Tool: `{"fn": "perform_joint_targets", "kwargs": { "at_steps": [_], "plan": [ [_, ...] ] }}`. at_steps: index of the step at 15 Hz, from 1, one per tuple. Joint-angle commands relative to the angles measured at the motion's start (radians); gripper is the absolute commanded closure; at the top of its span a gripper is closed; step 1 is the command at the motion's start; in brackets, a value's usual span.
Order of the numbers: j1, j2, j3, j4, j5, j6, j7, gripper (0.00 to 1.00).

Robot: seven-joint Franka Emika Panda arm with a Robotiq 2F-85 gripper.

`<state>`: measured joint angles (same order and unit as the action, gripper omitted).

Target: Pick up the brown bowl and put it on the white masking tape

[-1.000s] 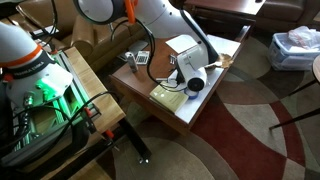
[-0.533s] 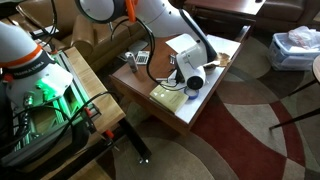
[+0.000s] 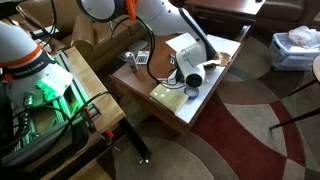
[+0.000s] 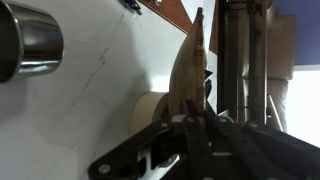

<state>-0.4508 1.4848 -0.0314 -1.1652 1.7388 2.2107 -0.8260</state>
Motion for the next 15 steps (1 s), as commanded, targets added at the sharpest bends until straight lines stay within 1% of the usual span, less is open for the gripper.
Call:
{"fn": "perform_joint_targets", "kwargs": {
  "at_steps": [1,2,3,9,11,15],
  "plan": [
    [0.017,0.0,-0.007,0.007,0.042,0.032,0.005,0.64],
    [0.019,0.0,-0.009,0.006,0.043,0.037,0.005,0.64],
    [0.02,-0.001,-0.01,0.007,0.044,0.04,0.006,0.59],
    [0.029,-0.001,-0.026,0.001,0.035,0.088,0.012,0.12],
    [0.039,-0.001,-0.036,-0.002,0.029,0.125,0.015,0.0],
    [0.072,-0.001,-0.055,-0.004,0.03,0.26,0.0,0.0]
  ]
}}
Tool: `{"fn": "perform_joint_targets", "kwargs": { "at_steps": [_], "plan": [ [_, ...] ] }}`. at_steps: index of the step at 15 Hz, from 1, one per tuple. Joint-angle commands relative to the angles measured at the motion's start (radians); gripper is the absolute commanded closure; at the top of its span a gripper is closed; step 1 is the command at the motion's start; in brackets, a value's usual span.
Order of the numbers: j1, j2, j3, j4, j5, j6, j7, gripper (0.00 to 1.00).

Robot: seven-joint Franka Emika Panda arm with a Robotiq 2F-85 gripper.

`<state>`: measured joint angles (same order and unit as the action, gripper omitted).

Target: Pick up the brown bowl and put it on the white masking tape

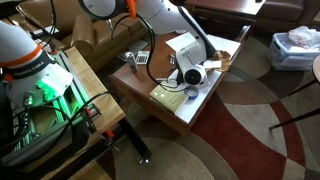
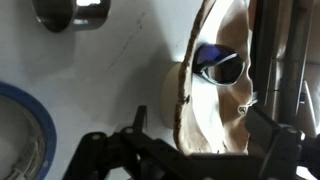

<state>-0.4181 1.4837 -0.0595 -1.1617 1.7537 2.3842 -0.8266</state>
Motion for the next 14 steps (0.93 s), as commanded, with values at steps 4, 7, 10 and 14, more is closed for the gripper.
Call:
{"fn": "perform_joint_targets", "kwargs": {
  "at_steps": [4,7,10,14],
  "plan": [
    [0.079,-0.016,-0.053,-0.034,0.008,0.291,-0.035,0.0],
    [0.057,-0.161,-0.055,-0.223,0.01,0.284,-0.213,0.0],
    [-0.009,-0.273,-0.041,-0.355,-0.039,0.11,-0.35,0.0],
    [0.004,-0.259,-0.085,-0.325,-0.019,0.036,-0.342,0.0]
  ]
}}
